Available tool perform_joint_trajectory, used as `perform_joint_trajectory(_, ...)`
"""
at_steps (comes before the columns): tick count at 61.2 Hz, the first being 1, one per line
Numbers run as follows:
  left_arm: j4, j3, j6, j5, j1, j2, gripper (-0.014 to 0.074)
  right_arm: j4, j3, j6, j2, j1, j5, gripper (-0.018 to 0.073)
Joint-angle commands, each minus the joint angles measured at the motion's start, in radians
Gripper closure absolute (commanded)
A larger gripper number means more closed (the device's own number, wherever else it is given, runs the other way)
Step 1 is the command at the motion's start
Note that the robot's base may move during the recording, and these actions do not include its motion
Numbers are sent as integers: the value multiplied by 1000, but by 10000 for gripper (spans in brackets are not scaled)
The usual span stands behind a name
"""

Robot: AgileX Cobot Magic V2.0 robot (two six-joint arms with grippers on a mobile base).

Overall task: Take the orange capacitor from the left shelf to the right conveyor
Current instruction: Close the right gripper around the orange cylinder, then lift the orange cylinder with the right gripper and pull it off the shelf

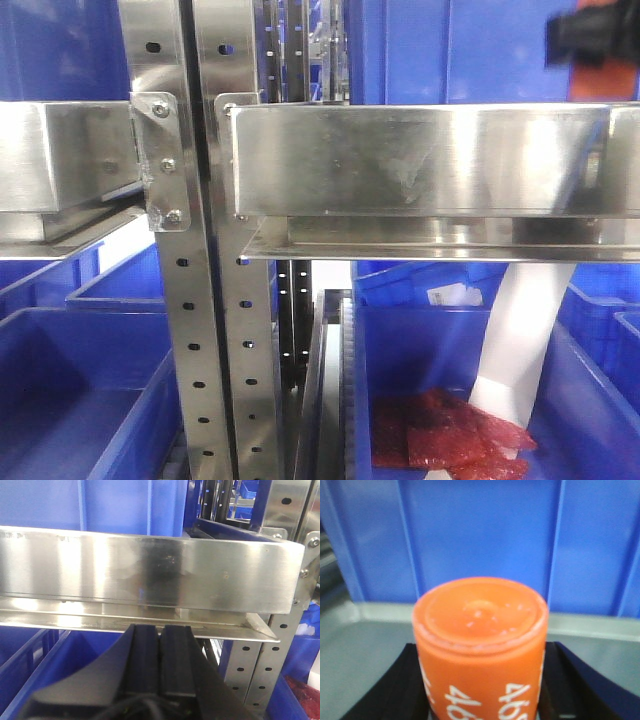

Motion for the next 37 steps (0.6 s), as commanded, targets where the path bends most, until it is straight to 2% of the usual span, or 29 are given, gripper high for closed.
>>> perform_joint_trajectory(1,-3,-3,-2,-84,-1,-13,723,-3,-32,-1,-121,-2,-6,367)
perform_joint_trajectory(13,-3,-3,-2,-84,-1,-13,723,-56,-32,-1,-323,13,243,367)
perform_joint_trajectory(23,-3,-3,-2,-84,-1,-13,723,-59,-32,-3,-489,41,445,367)
perform_joint_trajectory(37,-3,-3,-2,-84,-1,-13,723,-59,-9,-17,-695,64,618,367)
